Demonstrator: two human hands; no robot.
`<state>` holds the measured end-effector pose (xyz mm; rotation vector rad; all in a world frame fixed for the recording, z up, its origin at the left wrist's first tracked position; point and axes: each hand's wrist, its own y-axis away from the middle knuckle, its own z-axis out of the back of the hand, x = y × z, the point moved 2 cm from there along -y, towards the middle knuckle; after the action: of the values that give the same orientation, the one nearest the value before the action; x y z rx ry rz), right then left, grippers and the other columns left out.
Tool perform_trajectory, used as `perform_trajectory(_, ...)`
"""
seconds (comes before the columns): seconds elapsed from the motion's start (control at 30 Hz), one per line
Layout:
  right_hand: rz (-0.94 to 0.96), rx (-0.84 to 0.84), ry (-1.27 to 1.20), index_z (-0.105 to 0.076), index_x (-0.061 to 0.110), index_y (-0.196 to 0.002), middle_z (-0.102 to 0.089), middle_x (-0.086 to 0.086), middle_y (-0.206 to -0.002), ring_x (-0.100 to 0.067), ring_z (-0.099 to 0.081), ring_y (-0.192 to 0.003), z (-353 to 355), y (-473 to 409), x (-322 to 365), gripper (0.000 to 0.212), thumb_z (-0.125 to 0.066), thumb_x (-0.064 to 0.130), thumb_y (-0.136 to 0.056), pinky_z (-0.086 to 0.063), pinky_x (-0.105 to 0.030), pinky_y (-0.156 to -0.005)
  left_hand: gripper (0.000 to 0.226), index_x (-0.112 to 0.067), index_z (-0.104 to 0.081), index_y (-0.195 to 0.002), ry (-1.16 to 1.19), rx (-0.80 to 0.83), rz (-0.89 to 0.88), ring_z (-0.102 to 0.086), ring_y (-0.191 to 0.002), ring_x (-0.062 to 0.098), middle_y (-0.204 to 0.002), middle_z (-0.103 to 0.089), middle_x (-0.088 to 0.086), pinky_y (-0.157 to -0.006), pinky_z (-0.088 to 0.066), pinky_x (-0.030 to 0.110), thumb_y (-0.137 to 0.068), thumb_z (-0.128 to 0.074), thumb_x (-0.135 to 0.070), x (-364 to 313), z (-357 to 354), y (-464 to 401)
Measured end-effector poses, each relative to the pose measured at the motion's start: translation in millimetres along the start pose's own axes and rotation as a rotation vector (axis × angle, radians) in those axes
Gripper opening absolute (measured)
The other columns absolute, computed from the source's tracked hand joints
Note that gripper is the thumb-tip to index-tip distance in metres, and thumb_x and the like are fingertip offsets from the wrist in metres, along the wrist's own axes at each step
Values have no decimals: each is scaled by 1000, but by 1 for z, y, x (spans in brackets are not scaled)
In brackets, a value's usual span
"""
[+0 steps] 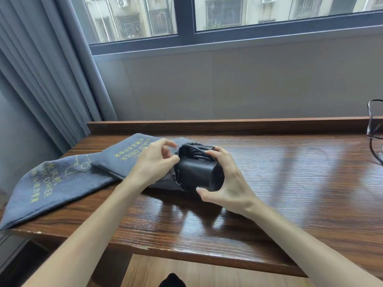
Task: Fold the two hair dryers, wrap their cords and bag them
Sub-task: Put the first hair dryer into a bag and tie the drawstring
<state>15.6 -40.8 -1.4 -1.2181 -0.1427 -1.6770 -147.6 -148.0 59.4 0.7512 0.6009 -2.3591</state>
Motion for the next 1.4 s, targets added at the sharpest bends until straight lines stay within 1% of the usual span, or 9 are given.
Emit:
perform_trajectory(0.23,19,52,-6,-39,27,-135,-34,4,-146,-3,-29,-138,4,-7,-3,85,-75,43,-60,-24,-12,-111,26,-9,-69,-113,-260,-11,-47,-59,-112,27,-116,-65,10,-92,-47,36,-91,-55,-14,-3,-15,-18)
perform_trajectory(0.33,-20,68,-30,-37,32,-133,-43,3,-140,-8,-43,-129,6,-9,-7,84,-76,43,-60,-35,-22,-108,27,-12,-72,-109,-214,-21,-71,-61,-110,31,-110,-71,12,-92,-50,42,-93,-51,-13,-6,-17,-23)
perform_trajectory(0.53,-63,100,-11,-30,40,-129,-48,9,-131,0,-48,-112,8,-15,-10,83,-81,36,-64,-31,-3,-95,24,-9,-68,-108,-89,-69,-157,-61,-97,23,-98,-72,8,-80,-40,26,-95,-47,-10,-18,-19,-24)
perform_trajectory(0.7,-88,150,49,-28,37,-134,-45,2,-141,-13,-48,-121,5,-22,-16,86,-82,40,-67,-38,-22,-100,22,-12,-68,-107,-37,-77,-225,-61,-88,20,-85,-67,-1,-73,-37,23,-97,-49,-12,-21,-20,-15)
perform_trajectory(0.87,-25,53,64,-38,27,-128,-50,9,-123,-4,-49,-107,-2,-25,-11,76,-82,38,-66,-39,-18,-91,45,-13,-60,-127,-66,-76,-256,-57,-118,18,-124,-65,4,-98,-34,13,-86,-53,3,-15,-23,4)
perform_trajectory(0.93,-16,37,81,-38,26,-128,-49,8,-124,-6,-50,-108,-5,-25,-10,77,-81,41,-66,-41,-20,-92,63,-18,-51,-137,-172,-104,-211,-48,-127,19,-134,-57,0,-105,-34,24,-78,-57,3,-7,-24,13)
perform_trajectory(1.17,-51,-129,67,-42,21,-124,-48,4,-124,-6,-47,-108,-21,-27,-6,75,-82,38,-63,-33,-1,-84,62,-19,-49,-139,-241,-154,-60,-50,-110,26,-122,-43,4,-91,-48,38,-80,-61,-4,11,-33,41)
perform_trajectory(1.3,-119,-208,-5,-38,23,-130,-43,2,-131,-7,-44,-120,-36,-31,-3,82,-81,39,-61,-37,-14,-99,60,-18,-52,-138,-70,-182,-105,-52,-112,23,-123,-46,3,-101,-44,34,-81,-57,2,10,-39,42)
perform_trajectory(1.4,-105,-15,-59,-28,26,-141,-40,5,-140,-6,-38,-131,-27,-33,-10,98,-82,46,-62,-34,-24,-110,66,-22,-47,-141,-32,-130,-62,-41,-128,20,-134,-41,2,-111,-34,30,-79,-65,-10,14,-40,48)
